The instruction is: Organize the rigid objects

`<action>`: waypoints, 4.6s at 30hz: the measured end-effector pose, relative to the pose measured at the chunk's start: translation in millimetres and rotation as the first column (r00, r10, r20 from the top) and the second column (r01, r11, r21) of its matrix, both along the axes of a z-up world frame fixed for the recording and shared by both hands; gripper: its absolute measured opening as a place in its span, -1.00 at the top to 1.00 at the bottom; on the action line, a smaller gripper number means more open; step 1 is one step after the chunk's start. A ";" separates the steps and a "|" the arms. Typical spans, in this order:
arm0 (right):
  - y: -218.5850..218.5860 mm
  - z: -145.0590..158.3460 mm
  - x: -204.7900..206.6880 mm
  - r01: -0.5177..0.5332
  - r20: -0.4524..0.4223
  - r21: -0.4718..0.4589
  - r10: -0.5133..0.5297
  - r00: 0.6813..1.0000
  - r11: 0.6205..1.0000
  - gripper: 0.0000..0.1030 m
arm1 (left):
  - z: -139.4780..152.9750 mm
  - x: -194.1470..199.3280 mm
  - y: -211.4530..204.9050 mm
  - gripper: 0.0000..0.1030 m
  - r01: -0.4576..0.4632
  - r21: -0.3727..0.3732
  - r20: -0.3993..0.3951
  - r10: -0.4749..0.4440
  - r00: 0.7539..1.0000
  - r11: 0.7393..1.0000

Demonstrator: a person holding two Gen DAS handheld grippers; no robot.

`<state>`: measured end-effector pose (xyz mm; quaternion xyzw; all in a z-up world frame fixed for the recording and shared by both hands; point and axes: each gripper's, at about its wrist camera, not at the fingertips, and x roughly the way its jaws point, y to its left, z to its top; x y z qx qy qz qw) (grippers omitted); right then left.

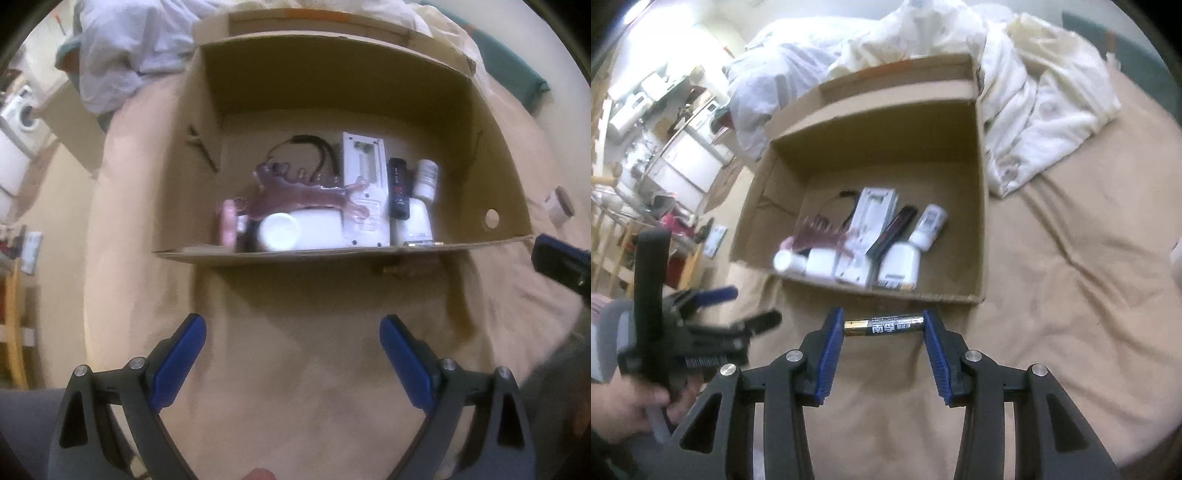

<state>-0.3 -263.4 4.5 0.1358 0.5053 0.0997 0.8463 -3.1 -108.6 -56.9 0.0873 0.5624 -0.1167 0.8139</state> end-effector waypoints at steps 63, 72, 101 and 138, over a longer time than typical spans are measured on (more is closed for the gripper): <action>-58.7 -33.8 14.1 0.226 -0.066 0.115 -0.219 0.973 0.967 0.12 | 4.9 -11.4 32.2 -0.13 -0.085 0.021 0.061 0.084 0.995 0.996; -42.9 -25.4 13.5 0.177 -0.008 0.050 -0.176 0.984 0.983 0.12 | 59.7 0.6 40.5 -0.13 -0.033 -0.014 0.147 0.034 0.988 0.999; 13.7 -33.4 87.4 0.018 0.065 -0.085 -0.013 0.998 0.996 0.12 | 35.5 98.9 4.2 -0.13 0.050 -0.005 0.110 -0.050 0.993 0.999; 2.5 0.8 68.0 0.076 0.193 0.055 -0.086 0.978 0.996 -1.00 | 81.8 76.0 28.8 -0.99 -0.040 -0.093 0.125 0.051 0.991 0.995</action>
